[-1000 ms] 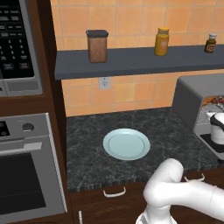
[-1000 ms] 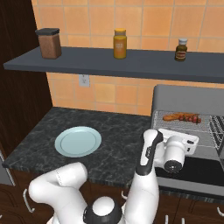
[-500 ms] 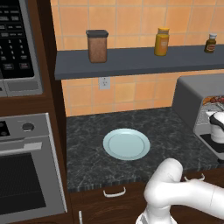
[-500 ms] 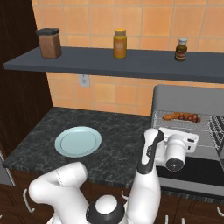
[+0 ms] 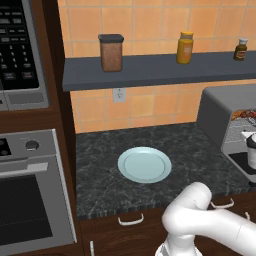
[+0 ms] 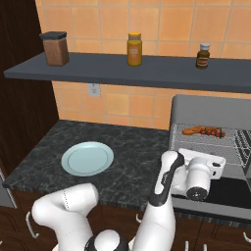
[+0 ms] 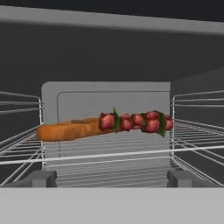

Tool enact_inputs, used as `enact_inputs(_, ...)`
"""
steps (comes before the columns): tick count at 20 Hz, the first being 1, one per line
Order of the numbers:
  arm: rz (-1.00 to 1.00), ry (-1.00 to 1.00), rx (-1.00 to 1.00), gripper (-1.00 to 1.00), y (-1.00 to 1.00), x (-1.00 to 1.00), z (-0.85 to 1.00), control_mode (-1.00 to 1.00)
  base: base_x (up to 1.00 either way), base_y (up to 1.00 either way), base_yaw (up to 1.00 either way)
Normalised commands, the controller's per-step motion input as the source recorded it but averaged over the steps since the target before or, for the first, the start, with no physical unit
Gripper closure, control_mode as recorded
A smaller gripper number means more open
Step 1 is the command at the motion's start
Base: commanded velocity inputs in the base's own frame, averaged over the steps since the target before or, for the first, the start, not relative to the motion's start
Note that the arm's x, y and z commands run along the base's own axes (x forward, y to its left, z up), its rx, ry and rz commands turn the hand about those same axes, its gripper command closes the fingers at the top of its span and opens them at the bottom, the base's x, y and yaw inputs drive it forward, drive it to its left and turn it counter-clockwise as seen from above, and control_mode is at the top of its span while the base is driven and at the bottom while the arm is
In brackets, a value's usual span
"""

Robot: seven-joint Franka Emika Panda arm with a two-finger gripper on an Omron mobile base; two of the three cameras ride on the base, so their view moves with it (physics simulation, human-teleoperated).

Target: Pick up the kebab skewer and baguette bread, and place them inside the toaster oven. Close the toaster oven door and start by setting the timer.

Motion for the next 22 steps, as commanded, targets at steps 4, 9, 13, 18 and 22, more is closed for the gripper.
enact_inputs(4,0.0,0.0,0.0,-1.0,-0.27,-0.66,0.02,-1.0,0.0,0.0,0.0)
enact_inputs(9,0.0,0.0,0.0,-1.0,-0.36,-0.89,-0.09,-1.0,0.0,0.0,0.0)
enact_inputs(13,0.0,0.01,0.0,-1.0,-0.27,-0.97,-0.17,-1.0,0.0,0.0,0.0)
enact_inputs(18,0.0,0.02,0.0,-1.0,-0.27,-0.95,-0.24,-1.0,0.0,0.0,0.0)
enact_inputs(22,0.0,0.05,0.0,-1.0,-0.14,-0.76,-0.27,-1.0,0.0,0.0,0.0)
